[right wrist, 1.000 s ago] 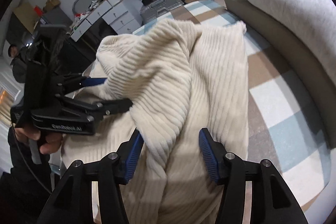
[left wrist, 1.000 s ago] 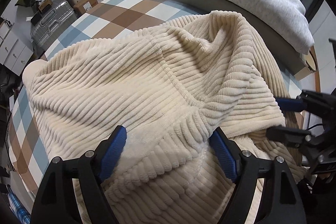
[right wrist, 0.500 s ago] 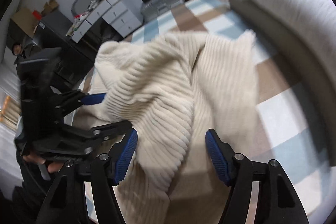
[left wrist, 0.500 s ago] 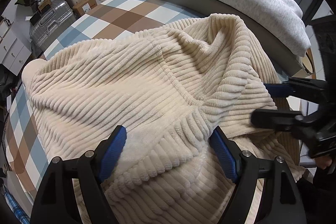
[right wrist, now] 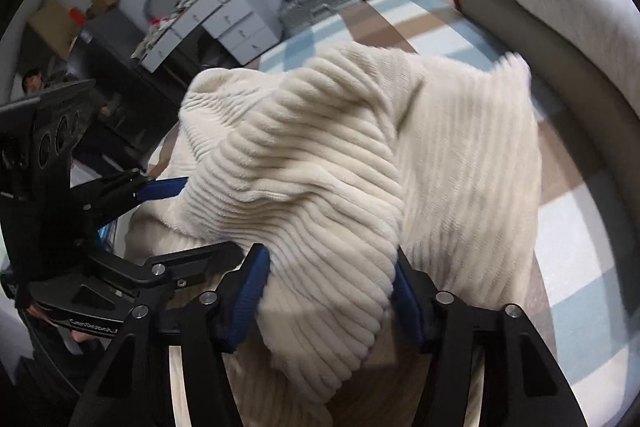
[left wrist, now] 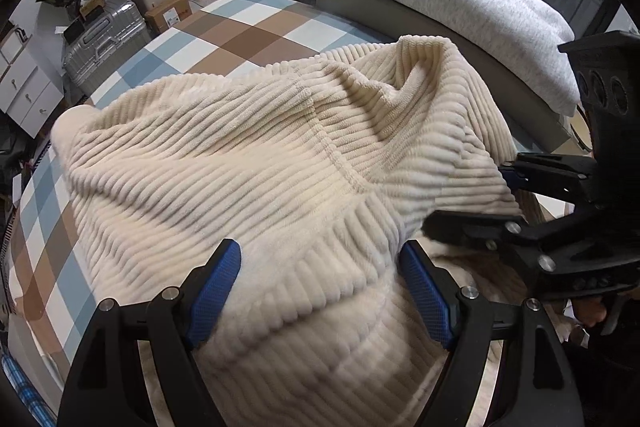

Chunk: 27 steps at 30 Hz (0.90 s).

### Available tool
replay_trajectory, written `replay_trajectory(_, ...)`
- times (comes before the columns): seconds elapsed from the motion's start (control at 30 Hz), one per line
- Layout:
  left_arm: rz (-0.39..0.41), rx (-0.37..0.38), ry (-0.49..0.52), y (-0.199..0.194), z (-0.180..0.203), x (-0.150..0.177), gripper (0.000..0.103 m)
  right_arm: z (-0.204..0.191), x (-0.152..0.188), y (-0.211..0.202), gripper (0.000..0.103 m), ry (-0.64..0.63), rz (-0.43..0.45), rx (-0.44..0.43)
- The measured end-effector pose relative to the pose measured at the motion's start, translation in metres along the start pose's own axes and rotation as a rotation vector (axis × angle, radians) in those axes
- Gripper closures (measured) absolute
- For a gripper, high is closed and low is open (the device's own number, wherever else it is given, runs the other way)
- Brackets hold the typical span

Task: Fold large clothes
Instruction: 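Grasp the shirt sleeve with the right gripper and lift it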

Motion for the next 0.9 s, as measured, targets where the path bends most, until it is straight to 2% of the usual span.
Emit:
replay_trajectory(0.2,0.045,-0.015,-0.048,-0.022,-0.016,0.008,0.025,-0.002,0.000,-0.013,0.054,0.006,0.007,0.003)
replay_trajectory(0.33,0.058,-0.013,-0.088,-0.026,-0.028,0.016,0.025,-0.007,-0.009,-0.028,0.053,0.003,0.056,-0.010)
replay_trajectory(0.4,0.059,-0.010,-0.096,-0.026,-0.030,0.018,0.025,-0.007,-0.011,-0.023,0.047,0.007,0.049,-0.020)
replay_trajectory(0.5,0.060,-0.017,-0.092,-0.023,-0.029,0.017,0.025,-0.003,-0.007,0.000,0.048,0.038,0.002,-0.057)
replay_trajectory(0.53,0.059,-0.021,-0.094,-0.023,-0.030,0.016,0.025,0.000,-0.005,0.008,0.050,0.056,-0.009,-0.059)
replay_trajectory(0.57,0.064,-0.026,-0.102,-0.025,-0.031,0.016,0.025,-0.002,-0.006,0.007,0.056,0.042,0.006,-0.056)
replay_trajectory(0.6,0.070,-0.026,-0.106,-0.028,-0.032,0.016,0.025,-0.007,-0.007,0.004,0.069,0.020,0.019,-0.062)
replay_trajectory(0.63,0.078,-0.023,-0.108,-0.032,-0.032,0.017,0.025,-0.012,-0.008,-0.002,0.075,0.004,0.033,-0.073)
replay_trajectory(0.67,0.086,-0.021,-0.113,-0.038,-0.033,0.019,0.025,-0.017,-0.011,-0.010,0.088,-0.004,0.056,-0.089)
replay_trajectory(0.7,0.092,-0.020,-0.120,-0.041,-0.034,0.019,0.025,-0.020,-0.013,-0.017,0.090,-0.010,0.075,-0.099)
replay_trajectory(0.8,0.116,-0.024,-0.152,-0.051,-0.044,0.022,0.025,-0.035,-0.026,-0.063,0.092,-0.022,0.203,-0.190)
replay_trajectory(0.83,0.126,-0.005,-0.163,-0.053,-0.045,0.022,0.025,-0.038,-0.029,-0.081,0.092,-0.024,0.250,-0.212)
replay_trajectory(0.9,0.140,0.028,-0.187,-0.059,-0.046,0.023,0.025,-0.032,-0.028,-0.087,0.093,-0.048,0.294,-0.168)
Point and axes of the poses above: each gripper's, at about its wrist camera, not at the fingertips, and y roughly the way its jaws point, z to its right, x to its underside, the point moved 10 cm from there along y, roughly the way its jaws point, and after that the axes turned 3 degrees about z, right-handed, at the moved point
